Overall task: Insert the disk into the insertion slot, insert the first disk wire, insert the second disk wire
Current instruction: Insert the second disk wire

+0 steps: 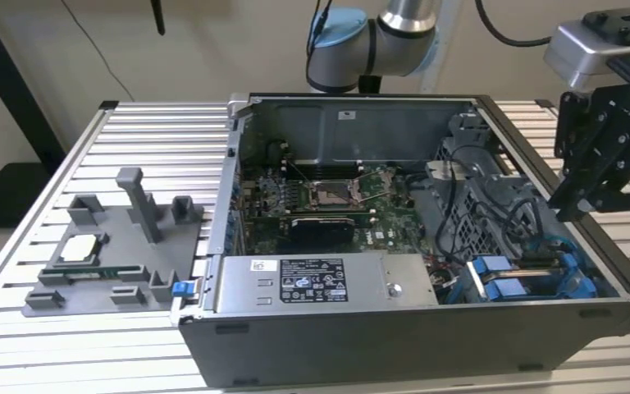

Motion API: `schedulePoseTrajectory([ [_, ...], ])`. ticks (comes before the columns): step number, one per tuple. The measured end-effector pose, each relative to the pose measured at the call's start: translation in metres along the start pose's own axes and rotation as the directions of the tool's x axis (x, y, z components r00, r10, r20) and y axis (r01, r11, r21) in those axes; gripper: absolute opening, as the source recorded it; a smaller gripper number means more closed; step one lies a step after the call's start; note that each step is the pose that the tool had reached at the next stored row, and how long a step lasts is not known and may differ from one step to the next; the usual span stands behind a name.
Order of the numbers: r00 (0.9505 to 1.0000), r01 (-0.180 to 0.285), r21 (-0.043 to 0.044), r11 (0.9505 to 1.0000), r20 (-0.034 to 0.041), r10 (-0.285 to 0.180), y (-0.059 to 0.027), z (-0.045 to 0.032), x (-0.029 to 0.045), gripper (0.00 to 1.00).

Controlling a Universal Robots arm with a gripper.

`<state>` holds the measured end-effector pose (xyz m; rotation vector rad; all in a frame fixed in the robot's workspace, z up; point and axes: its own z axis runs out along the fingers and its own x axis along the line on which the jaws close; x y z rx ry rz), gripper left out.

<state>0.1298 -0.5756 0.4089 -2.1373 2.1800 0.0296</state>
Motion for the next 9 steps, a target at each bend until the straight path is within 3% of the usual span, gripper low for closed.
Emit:
schedulePoseTrajectory([
  [3, 1.0000, 0.000, 0.0000, 1.0000, 0.0002, 0.000, -0.0002, -0.0041, -0.0003, 1.00],
  [9, 1.0000, 0.000, 0.0000, 1.0000, 0.0001, 0.000, -0.0002, -0.0045, -0.0004, 1.00],
])
